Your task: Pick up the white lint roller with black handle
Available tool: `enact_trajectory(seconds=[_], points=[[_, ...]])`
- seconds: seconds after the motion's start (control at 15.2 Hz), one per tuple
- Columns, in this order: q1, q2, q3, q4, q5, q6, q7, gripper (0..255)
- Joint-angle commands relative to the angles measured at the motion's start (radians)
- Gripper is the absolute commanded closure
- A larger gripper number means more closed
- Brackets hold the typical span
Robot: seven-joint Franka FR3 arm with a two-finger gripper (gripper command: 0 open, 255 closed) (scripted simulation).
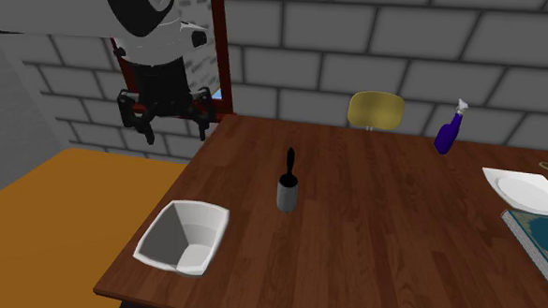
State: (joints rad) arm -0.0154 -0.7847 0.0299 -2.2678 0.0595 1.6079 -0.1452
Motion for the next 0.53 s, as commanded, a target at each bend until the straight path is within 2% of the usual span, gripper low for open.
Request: enact_trajectory(seconds=[0.0, 0.46], points=[[0.0, 0.0, 0.0, 0.0, 0.0, 0.0, 0.0, 0], [-0.029, 0.039, -0.085, -0.146, -0.089, 0.199, -0.139, 0]])
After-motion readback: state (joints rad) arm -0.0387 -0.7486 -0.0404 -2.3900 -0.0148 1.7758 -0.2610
